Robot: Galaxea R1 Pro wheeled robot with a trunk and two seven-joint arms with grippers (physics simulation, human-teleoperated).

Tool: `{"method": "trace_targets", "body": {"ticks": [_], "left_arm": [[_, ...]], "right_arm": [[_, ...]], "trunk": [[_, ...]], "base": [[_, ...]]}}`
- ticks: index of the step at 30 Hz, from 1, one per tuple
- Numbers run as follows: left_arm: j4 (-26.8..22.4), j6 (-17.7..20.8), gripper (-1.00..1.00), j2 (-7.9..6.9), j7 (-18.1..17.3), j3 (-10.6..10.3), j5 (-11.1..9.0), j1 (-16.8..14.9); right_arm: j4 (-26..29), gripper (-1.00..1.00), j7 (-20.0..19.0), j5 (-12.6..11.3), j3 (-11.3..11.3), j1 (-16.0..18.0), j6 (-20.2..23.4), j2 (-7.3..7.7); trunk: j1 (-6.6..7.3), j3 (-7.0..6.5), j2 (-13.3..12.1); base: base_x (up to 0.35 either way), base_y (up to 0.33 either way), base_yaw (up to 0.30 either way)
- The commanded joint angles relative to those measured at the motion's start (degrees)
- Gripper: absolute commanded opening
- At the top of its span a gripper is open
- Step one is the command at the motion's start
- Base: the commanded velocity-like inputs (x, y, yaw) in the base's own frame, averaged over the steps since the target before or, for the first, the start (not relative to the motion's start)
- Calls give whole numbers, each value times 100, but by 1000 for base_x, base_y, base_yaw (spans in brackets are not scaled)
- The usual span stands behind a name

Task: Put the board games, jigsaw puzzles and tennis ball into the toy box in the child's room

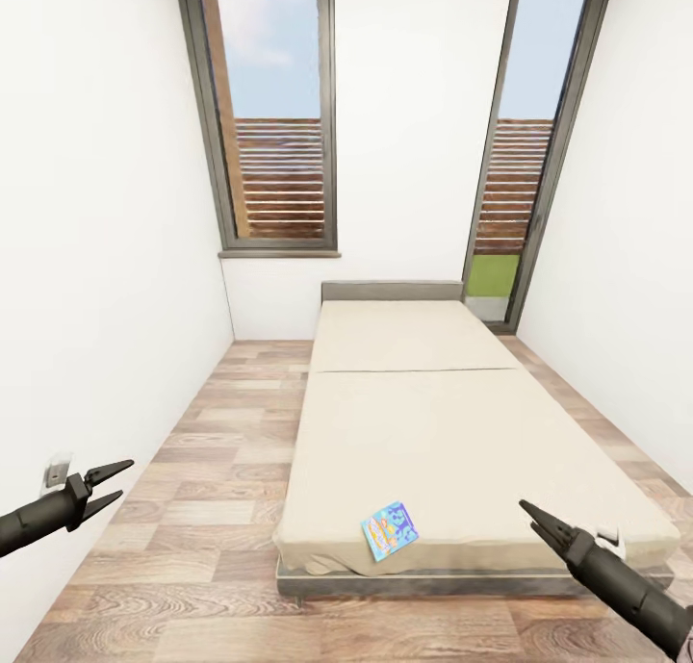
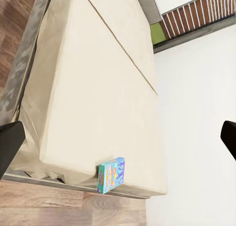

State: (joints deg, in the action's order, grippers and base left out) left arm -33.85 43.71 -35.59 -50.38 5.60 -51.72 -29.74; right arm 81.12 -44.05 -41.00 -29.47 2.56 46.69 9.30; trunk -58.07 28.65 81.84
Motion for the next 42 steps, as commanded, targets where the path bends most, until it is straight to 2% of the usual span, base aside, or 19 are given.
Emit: {"method": "trace_targets", "body": {"ticks": [1,5,8,12,16,23,29,34,42], "left_arm": [[1,32,100,0,-7,5,-14,-4],[1,32,100,1,-7,3,-14,-4],[1,32,100,2,-3,7,-14,-5],[1,32,100,6,4,11,-14,-5],[1,32,100,8,9,11,-14,-5],[1,32,100,8,11,12,-14,-4],[1,32,100,8,10,12,-14,-5],[1,32,100,8,16,12,-12,-3],[1,32,100,8,12,12,-10,-3]], "right_arm": [[-88,100,148,-24,64,47,37,-1],[-529,100,725,-27,332,301,-4,-39],[-863,100,982,-23,502,477,-32,-51],[-1678,100,1344,3,843,901,-73,-64],[-2393,100,1458,8,980,1219,-251,-64],[-3276,100,1505,9,1047,1562,-631,-68],[-3453,100,1504,21,1150,1629,-742,-66],[-3490,100,1512,31,1482,1657,-799,-61],[-3497,100,1514,31,1566,1668,-820,-60]], "trunk": [[0,6,3],[0,6,3],[0,6,3],[0,6,3],[0,6,3],[0,6,3],[0,6,3],[0,6,3],[0,6,3]], "base": [[0,0,0],[0,0,0],[0,0,0],[0,0,0],[0,0,0],[0,0,0],[0,0,0],[0,0,0],[0,0,0]]}}
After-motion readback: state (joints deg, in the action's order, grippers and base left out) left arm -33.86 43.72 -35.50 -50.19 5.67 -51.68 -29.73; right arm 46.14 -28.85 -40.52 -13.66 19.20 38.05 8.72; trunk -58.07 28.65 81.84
